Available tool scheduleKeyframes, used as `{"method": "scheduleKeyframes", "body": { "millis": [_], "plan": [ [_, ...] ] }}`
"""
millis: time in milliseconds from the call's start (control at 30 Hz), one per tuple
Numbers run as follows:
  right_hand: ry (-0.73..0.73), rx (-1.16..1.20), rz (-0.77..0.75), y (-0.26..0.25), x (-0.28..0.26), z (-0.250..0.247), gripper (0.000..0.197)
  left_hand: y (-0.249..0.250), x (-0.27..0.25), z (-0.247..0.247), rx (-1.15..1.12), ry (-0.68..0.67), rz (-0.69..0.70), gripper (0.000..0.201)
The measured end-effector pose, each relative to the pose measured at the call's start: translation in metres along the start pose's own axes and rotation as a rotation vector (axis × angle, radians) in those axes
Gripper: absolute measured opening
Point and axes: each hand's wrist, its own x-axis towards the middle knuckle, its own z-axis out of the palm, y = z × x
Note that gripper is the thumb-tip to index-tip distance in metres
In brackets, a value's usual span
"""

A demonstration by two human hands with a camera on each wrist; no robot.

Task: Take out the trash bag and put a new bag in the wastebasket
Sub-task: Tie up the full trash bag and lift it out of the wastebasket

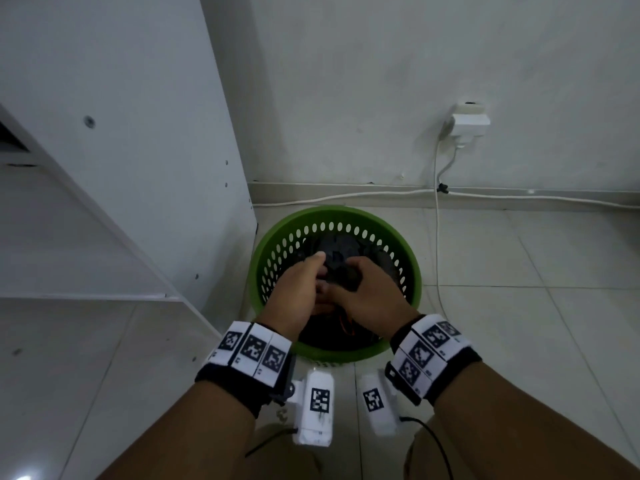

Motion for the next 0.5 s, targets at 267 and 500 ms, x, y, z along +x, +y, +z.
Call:
{"method": "scheduleKeyframes", "body": {
  "millis": [267,500],
  "plan": [
    [-0.025,-0.509,-0.140,0.003,0.000,0.016,0.081,-0.001,-0.006,-0.020,0.414,-0.135,0.187,0.031],
    [-0.098,-0.546,-0.113,0.001,0.009,-0.002,0.037,-0.023,-0.016,-0.049,0.653,0.186,0.500,0.030]
  ]
}}
